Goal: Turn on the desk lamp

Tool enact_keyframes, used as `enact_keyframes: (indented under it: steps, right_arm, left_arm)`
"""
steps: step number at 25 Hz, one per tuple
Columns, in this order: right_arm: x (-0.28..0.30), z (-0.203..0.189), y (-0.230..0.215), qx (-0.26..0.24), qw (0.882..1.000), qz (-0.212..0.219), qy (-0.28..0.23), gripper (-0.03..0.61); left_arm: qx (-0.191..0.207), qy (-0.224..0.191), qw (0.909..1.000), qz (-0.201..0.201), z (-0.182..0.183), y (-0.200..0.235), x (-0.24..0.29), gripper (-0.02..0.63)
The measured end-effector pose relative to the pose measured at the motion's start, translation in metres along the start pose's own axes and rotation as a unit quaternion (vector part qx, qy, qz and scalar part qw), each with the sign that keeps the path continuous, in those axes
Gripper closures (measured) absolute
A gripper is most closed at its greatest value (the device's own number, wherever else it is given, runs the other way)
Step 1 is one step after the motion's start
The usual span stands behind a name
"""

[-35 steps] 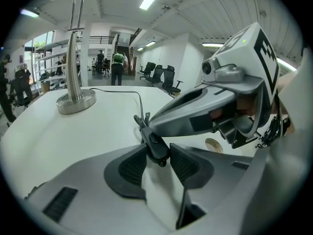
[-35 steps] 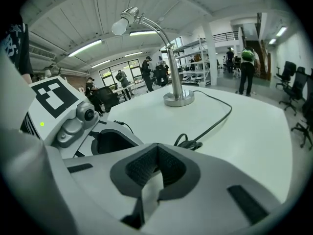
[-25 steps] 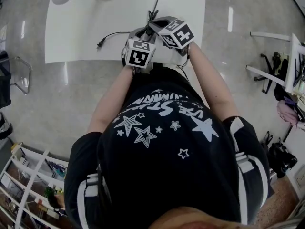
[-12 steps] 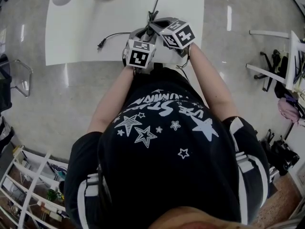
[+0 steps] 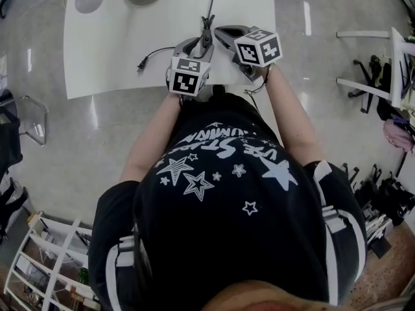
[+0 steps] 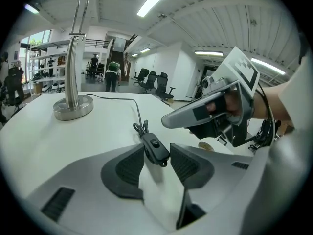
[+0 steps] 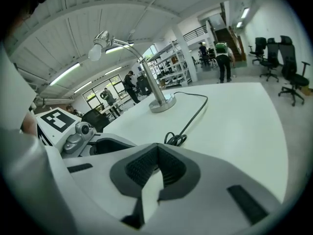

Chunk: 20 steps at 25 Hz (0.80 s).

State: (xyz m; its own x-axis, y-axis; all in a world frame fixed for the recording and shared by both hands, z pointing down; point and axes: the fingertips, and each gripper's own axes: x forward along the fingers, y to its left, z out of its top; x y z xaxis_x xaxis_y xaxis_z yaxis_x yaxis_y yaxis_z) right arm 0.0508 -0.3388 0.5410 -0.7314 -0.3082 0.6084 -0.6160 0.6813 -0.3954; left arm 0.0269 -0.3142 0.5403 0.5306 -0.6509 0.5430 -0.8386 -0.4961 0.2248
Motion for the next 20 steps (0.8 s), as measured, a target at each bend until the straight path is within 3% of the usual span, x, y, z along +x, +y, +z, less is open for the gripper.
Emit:
enact_keyframes:
  steps: [6, 11, 16, 20]
  right_arm:
    - [-0.02, 0.003, -0.002, 0.057, 0.996, -0.043, -0.054, 0.574]
    - [-0.031, -0.009, -0.002, 0.118, 0.984, -0.084, -0.102, 0.574]
    - [-0.043, -0.022, 0.006, 0.151, 0.971, -0.119, -0.14, 0.574]
    - [-0.052, -0.038, 0.02, 0.172, 0.964, -0.133, -0.151, 0.574]
  left_arm:
    - [-0.006, -0.026, 0.999, -0.037, 0.012, 0.008, -0.025, 0.445]
    - [-0.001, -0.046, 0.9952, -0.087, 0.026, 0.011, -0.042, 0.446]
    - [0.026, -0.052, 0.9848, -0.163, 0.031, -0.002, -0.051, 0.446]
    - [0.044, -0.052, 0.9795, -0.189, 0.033, -0.01, -0.057, 0.446]
